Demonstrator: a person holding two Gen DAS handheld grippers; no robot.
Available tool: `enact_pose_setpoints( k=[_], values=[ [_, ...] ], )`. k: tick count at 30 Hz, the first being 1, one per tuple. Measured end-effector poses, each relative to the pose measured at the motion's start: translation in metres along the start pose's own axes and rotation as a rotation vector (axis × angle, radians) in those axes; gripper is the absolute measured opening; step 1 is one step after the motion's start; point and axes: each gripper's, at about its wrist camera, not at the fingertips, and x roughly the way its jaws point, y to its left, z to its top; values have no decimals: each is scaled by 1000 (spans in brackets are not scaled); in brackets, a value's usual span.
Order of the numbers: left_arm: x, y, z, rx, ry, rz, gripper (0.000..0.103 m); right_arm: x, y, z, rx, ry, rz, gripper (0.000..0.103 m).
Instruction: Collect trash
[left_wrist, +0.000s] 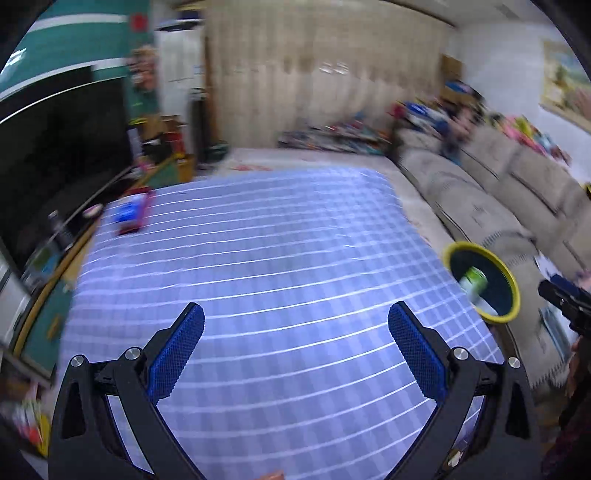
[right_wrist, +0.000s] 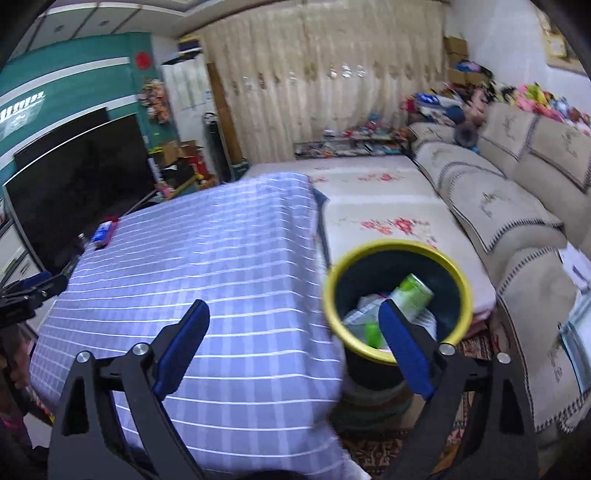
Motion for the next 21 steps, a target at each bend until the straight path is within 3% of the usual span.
enact_pose_setpoints(
  k=[4, 14, 21],
  values=[
    [-40, 39, -14, -67, -52, 85, 98, -12, 29, 6, -34, -29, 28, 94],
    [-77, 81, -42, -135, -74, 41, 98, -37, 70, 4, -101, -69, 18, 96],
    [-81, 82, -48, -134, -101, 46, 98, -40, 84, -3, -113, -69, 25, 96]
  ],
)
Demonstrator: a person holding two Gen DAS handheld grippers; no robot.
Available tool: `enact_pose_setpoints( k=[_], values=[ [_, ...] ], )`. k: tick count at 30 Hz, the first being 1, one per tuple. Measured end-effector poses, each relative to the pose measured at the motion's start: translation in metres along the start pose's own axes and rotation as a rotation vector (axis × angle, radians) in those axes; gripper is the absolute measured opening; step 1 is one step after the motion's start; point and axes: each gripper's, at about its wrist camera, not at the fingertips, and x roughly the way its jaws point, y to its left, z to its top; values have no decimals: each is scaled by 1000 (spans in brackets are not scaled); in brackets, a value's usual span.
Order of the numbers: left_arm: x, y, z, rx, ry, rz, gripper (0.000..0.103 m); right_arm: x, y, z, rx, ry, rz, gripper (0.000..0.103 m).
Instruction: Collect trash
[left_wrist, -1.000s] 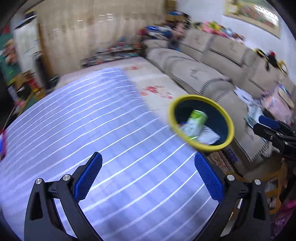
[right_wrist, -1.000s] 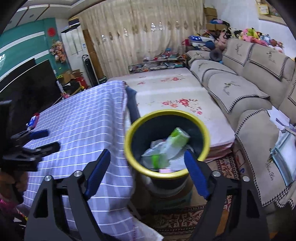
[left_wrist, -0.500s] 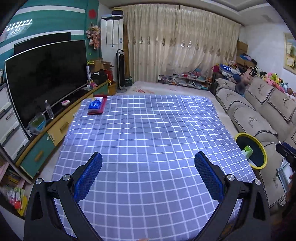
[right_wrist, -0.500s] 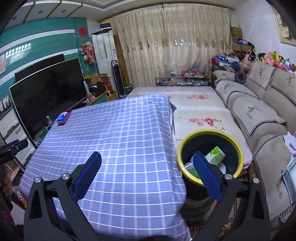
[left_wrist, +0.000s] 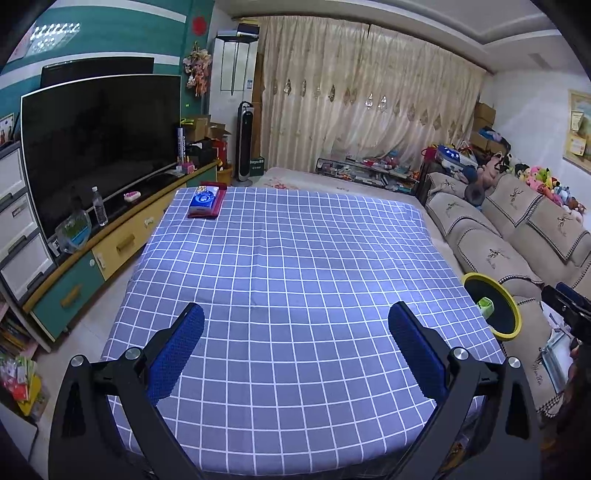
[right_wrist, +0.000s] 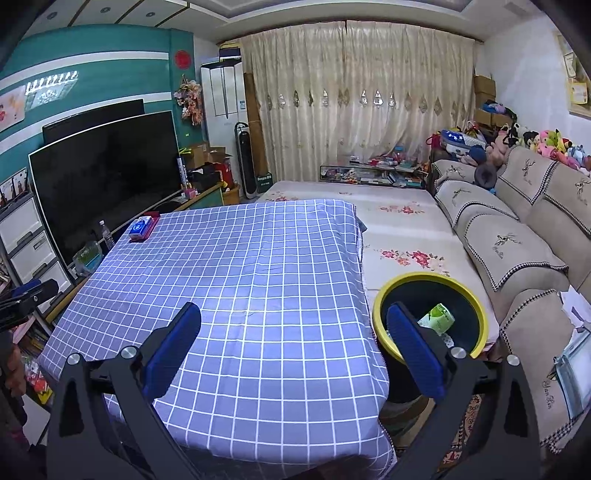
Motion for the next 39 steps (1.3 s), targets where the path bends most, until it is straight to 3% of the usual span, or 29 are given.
enact_pose_setpoints(
  k=[39],
  values=[
    [5, -26, 6, 40, 10, -5, 98, 9, -10, -6, 52, 8, 9, 96]
  ],
)
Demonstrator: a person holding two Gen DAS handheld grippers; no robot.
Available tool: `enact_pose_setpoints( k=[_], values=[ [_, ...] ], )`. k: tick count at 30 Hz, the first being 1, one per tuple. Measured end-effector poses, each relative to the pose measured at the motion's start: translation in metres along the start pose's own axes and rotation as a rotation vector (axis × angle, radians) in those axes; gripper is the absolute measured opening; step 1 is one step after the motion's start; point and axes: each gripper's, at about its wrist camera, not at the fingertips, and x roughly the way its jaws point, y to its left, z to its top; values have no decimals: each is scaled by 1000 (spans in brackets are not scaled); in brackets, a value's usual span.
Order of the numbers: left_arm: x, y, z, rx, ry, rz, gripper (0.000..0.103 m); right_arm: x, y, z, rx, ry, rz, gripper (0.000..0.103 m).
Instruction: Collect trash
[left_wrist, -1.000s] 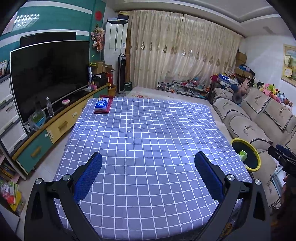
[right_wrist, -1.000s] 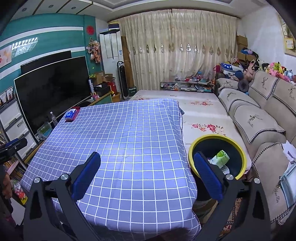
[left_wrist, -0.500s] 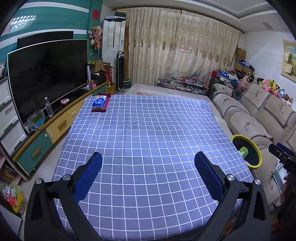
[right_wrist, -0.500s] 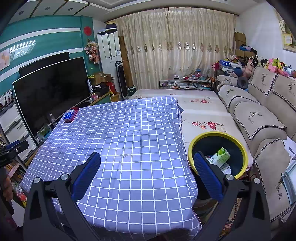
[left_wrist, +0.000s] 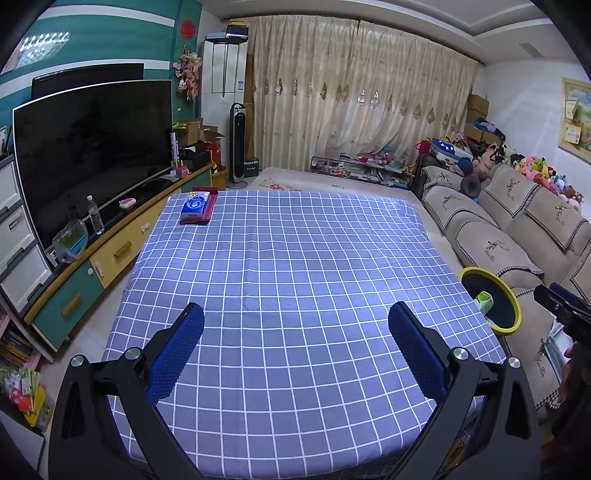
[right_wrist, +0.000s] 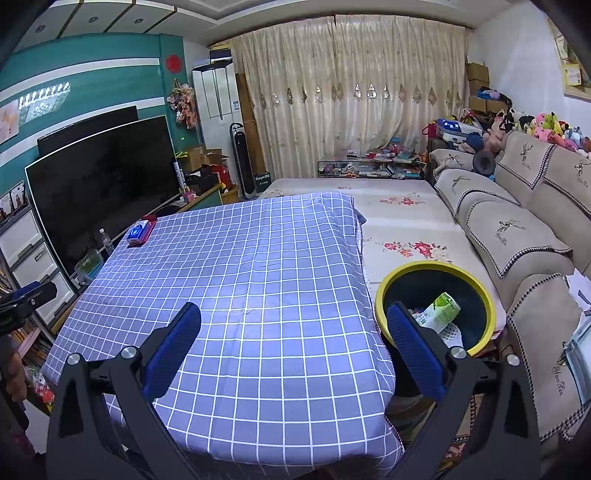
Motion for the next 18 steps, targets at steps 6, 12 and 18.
enact_pose_setpoints(
  k=[6, 12, 18],
  values=[
    [0, 0, 0, 0, 1, 3, 98, 0, -1, 0, 0, 0, 0, 96],
    [1, 0, -1, 2, 1, 7, 98, 0, 0, 0, 2, 1, 2, 96],
    [5, 0, -2, 1, 6, 4, 98, 1, -1, -1, 4, 2, 3, 96]
  ],
)
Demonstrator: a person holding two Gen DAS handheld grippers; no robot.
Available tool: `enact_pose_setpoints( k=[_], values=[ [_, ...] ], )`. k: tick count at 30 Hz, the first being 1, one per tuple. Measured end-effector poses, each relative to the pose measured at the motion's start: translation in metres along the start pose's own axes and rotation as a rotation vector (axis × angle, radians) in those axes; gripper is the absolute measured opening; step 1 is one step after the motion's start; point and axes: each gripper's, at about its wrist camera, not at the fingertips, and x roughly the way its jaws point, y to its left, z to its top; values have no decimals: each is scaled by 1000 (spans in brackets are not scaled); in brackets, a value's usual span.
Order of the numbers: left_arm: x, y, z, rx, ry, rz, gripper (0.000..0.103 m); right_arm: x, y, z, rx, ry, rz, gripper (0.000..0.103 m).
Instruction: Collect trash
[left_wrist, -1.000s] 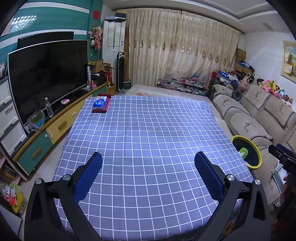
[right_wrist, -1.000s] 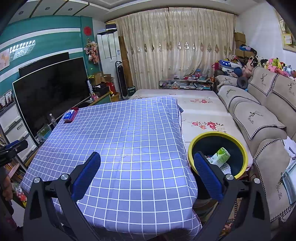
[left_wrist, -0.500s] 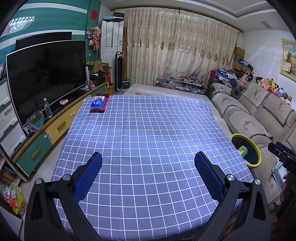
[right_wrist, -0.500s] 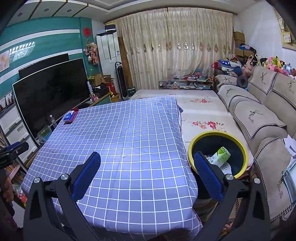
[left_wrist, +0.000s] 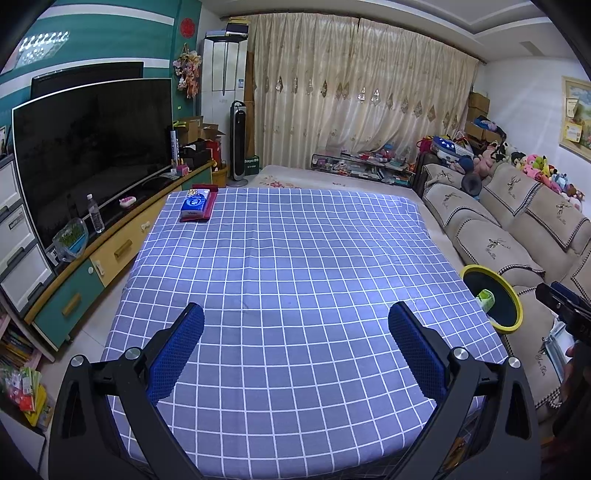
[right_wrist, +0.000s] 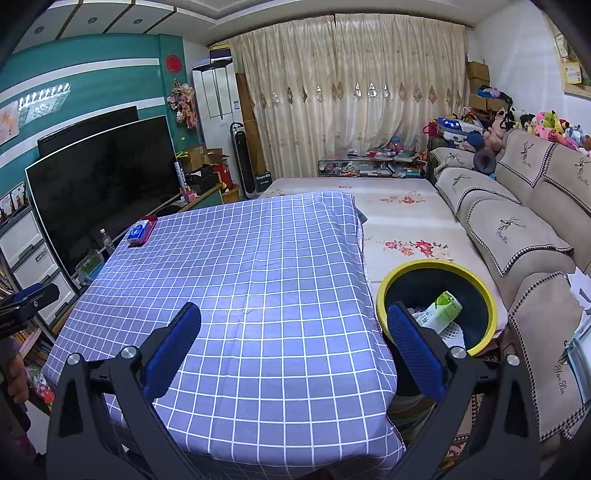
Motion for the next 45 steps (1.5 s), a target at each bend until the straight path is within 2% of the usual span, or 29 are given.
enact_pose_setpoints(
  k=[34, 45],
  values=[
    [9, -5, 1, 21, 18, -20, 98, 3, 1, -1, 6, 3, 1, 96],
    [23, -10, 3, 29, 46, -27, 98, 7, -1, -4, 15, 9, 3, 96]
  ],
)
